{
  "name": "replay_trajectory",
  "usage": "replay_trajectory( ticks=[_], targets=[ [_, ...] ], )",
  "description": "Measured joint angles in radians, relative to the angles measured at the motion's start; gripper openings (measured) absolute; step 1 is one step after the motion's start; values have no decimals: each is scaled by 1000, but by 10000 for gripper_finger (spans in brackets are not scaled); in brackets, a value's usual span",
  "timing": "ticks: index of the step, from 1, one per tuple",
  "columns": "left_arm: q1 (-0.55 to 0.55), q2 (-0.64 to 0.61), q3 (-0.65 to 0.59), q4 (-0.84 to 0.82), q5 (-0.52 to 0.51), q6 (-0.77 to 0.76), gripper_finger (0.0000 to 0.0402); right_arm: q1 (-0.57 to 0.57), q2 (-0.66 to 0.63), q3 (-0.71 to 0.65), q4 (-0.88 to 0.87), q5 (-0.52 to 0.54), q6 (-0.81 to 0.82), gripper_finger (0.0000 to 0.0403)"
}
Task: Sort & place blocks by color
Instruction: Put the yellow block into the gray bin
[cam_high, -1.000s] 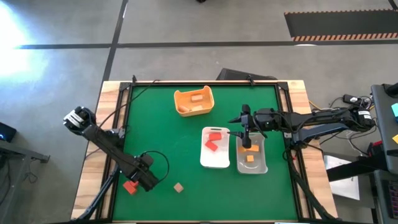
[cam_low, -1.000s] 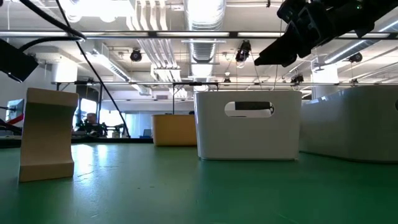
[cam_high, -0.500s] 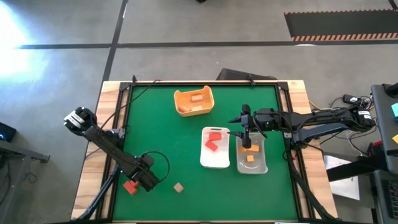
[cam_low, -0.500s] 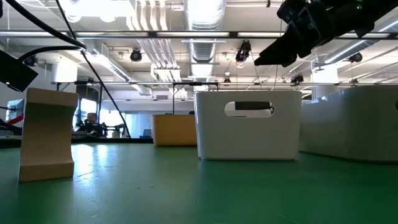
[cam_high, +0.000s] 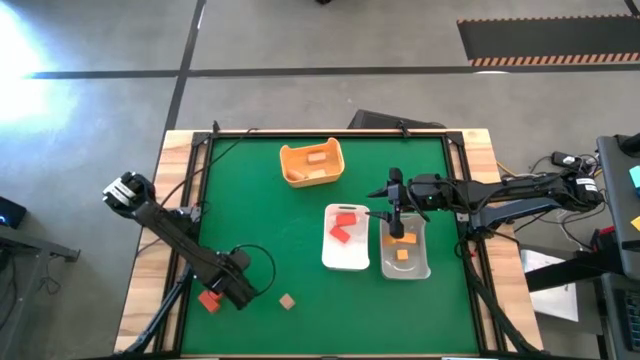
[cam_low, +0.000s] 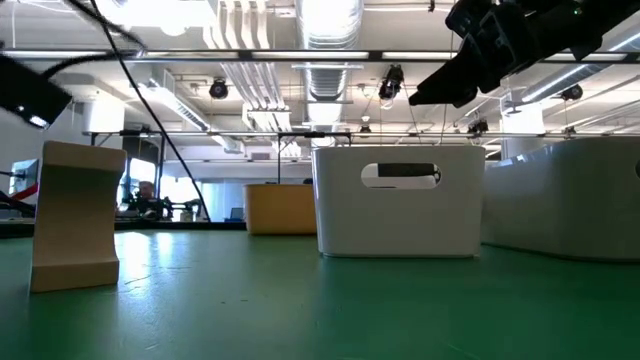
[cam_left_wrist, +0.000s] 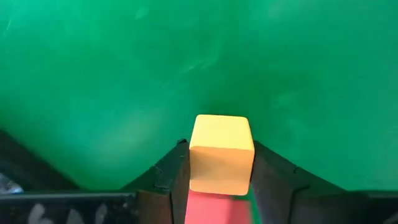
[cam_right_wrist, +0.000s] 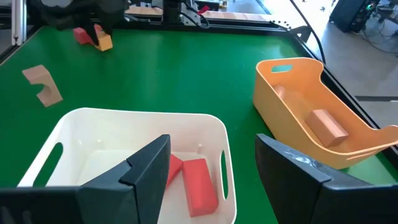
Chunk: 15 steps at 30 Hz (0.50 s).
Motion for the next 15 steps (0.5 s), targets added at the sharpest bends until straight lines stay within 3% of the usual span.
replay_trajectory(
  ticks=[3,10,13,15],
  targets=[
    [3,0,65,-1,-102,29,125,0,0,0,1,0,-11,219],
    [34,-6,243,16,-459,217,130,33,0,-4,61,0,-77,219],
    [60,-23,283,128,-612,389,131,82,0,-21,138,-1,-135,219],
    [91,-43,284,263,-647,533,131,119,0,-37,204,-1,-182,219]
  ],
)
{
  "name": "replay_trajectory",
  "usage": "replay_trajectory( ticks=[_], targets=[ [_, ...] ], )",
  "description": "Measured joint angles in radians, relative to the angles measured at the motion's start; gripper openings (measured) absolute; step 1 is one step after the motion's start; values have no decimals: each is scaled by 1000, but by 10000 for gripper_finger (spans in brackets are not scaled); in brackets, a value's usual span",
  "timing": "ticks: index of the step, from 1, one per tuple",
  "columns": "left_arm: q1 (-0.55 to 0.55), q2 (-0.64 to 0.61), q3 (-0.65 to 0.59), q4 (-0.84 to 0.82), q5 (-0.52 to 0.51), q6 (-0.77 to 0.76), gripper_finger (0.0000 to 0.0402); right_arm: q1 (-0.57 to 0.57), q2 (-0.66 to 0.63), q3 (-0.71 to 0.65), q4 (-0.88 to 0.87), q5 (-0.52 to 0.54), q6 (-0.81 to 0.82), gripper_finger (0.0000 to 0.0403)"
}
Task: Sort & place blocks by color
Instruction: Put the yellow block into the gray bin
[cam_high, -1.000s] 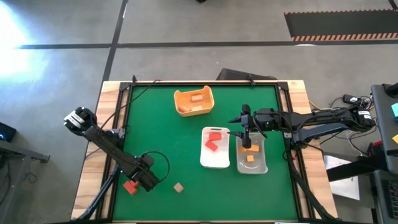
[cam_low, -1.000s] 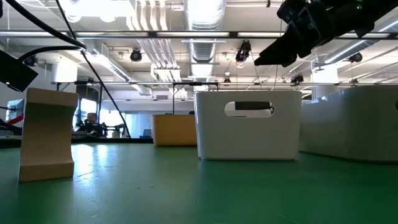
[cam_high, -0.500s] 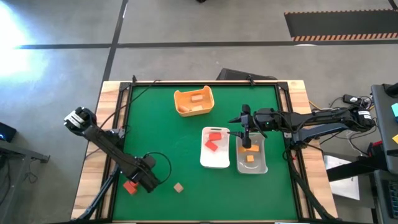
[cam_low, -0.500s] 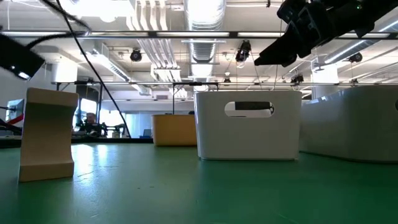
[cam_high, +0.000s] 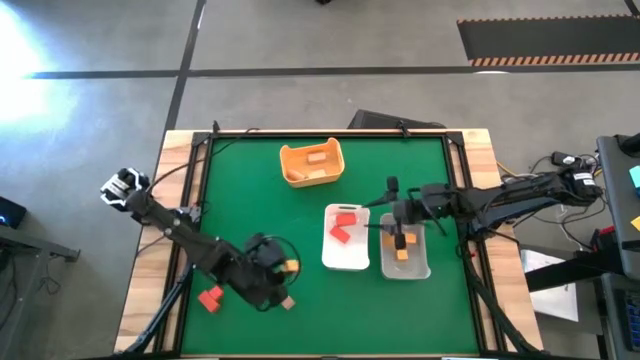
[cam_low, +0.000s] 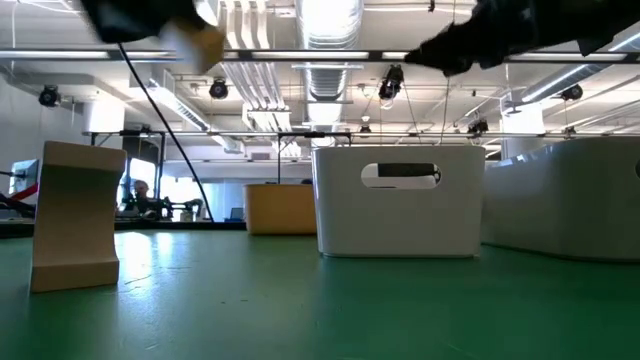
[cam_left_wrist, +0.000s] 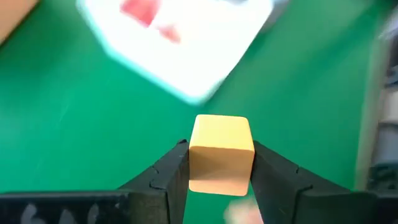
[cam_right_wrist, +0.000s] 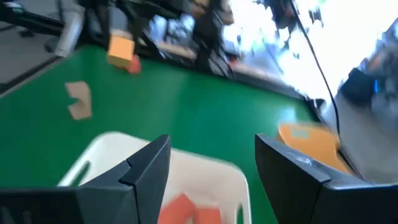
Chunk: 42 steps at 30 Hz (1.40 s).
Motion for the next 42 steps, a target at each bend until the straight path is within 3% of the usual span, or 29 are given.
replay_trajectory(
  ticks=[6,13,17,24,32,42],
  targets=[
    [101,-25,-26,388,-8,368,132,101,0,-35,164,9,-143,219],
    [215,-26,-26,681,126,649,133,198,26,-35,287,56,-321,219],
    [258,-26,-27,761,150,643,133,246,54,-35,363,124,-471,219],
    [287,-25,-28,796,164,593,134,273,135,6,448,143,-757,219],
    [288,-25,-45,823,171,591,134,272,282,137,449,314,-889,219],
    [292,-25,-114,910,171,564,134,273,363,204,448,323,-945,219]
  ],
)
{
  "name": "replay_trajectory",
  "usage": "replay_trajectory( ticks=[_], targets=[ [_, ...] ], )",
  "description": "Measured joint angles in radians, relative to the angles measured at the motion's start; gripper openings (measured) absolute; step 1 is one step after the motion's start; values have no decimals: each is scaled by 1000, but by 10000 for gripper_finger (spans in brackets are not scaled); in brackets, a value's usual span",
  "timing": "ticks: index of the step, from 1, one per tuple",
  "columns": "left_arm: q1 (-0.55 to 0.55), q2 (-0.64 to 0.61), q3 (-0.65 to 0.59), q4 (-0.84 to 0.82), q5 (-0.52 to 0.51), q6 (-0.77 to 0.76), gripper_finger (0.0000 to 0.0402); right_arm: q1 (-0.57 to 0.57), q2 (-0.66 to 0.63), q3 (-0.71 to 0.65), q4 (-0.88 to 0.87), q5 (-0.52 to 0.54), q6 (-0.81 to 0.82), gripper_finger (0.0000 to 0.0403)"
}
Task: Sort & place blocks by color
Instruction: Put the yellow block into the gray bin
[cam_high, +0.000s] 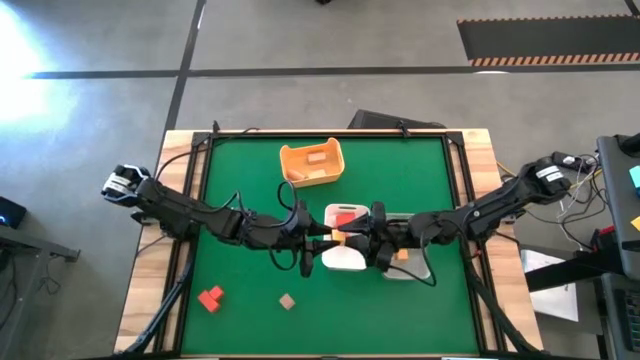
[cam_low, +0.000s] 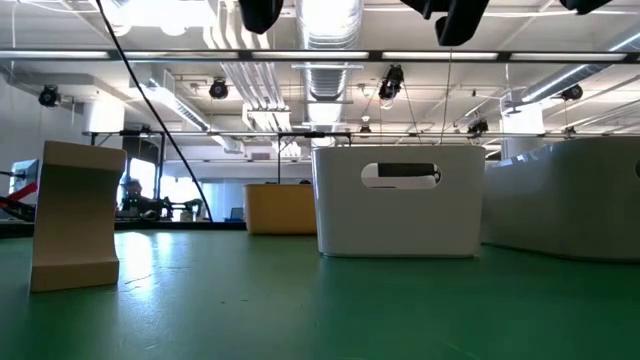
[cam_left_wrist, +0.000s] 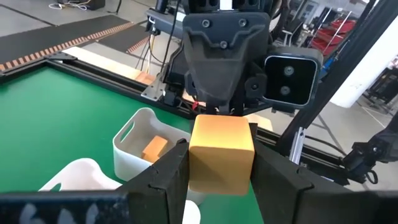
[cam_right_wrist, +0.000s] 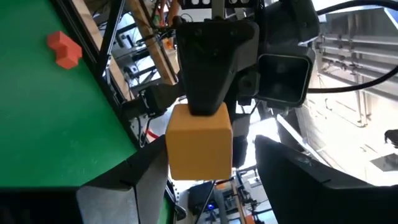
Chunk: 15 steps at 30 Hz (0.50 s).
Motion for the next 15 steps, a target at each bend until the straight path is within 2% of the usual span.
replay_trajectory(
  ticks=[7,15],
  targets=[
    [4,0,-7,6,0,0,134,0,8,7,-2,-9,-2,205],
    [6,-2,-7,6,-2,1,134,0,7,7,-10,-20,-7,137]
  ],
)
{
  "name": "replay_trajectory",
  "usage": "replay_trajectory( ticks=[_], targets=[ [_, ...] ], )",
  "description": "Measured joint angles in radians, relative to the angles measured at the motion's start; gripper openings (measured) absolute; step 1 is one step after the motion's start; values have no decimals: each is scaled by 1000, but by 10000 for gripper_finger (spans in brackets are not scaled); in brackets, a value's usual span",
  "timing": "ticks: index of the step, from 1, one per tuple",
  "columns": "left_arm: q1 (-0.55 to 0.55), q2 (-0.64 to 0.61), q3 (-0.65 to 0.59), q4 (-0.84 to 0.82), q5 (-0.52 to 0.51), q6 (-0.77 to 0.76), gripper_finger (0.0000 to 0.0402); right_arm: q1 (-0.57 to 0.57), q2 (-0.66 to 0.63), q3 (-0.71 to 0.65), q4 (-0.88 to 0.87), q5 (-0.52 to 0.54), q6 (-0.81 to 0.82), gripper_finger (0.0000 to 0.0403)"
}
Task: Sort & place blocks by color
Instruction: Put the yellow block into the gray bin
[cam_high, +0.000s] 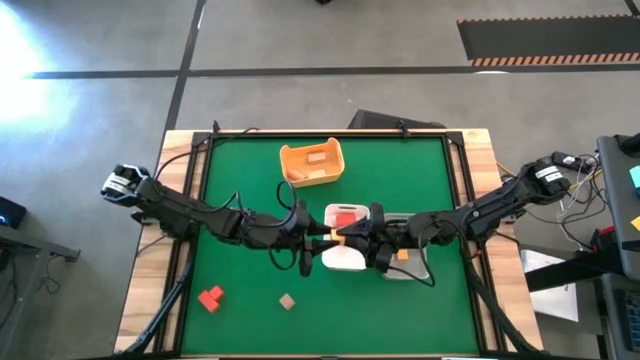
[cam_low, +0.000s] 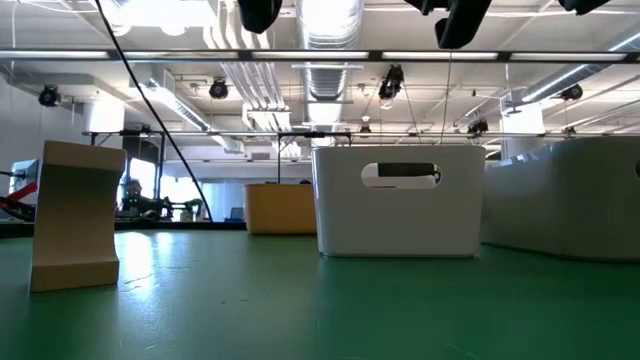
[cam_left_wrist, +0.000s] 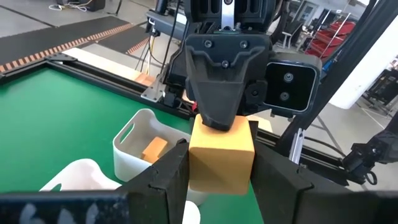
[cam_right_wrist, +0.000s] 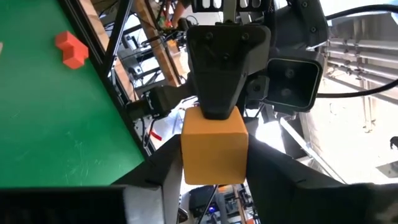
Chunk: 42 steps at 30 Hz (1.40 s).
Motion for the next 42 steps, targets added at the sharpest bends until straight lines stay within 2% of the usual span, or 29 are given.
replay_trajectory(
  ticks=[2,10,19,24,27,30,34,38,42],
  targets=[
    [0,0,0,0,1,0,134,0,0,0,-2,-8,-5,122],
    [0,0,-2,-5,3,0,139,0,0,0,-13,-13,8,122],
    [3,-6,-11,-16,18,70,218,0,0,0,-15,-13,63,130],
    [7,-38,-24,-57,16,215,251,0,-4,0,-47,30,197,130],
    [7,-62,-34,-101,-36,314,257,0,-10,1,-103,91,338,127],
    [7,-79,-36,-128,-133,409,258,0,-20,31,-264,145,514,127],
    [8,-96,-37,-121,-280,546,258,-11,-29,140,-684,138,811,127],
    [13,-113,-37,-110,-388,656,258,-18,-29,249,-1112,69,1084,126],
    [18,-124,-37,-106,-431,725,258,-19,-33,330,-1462,-40,1313,126]
  ],
)
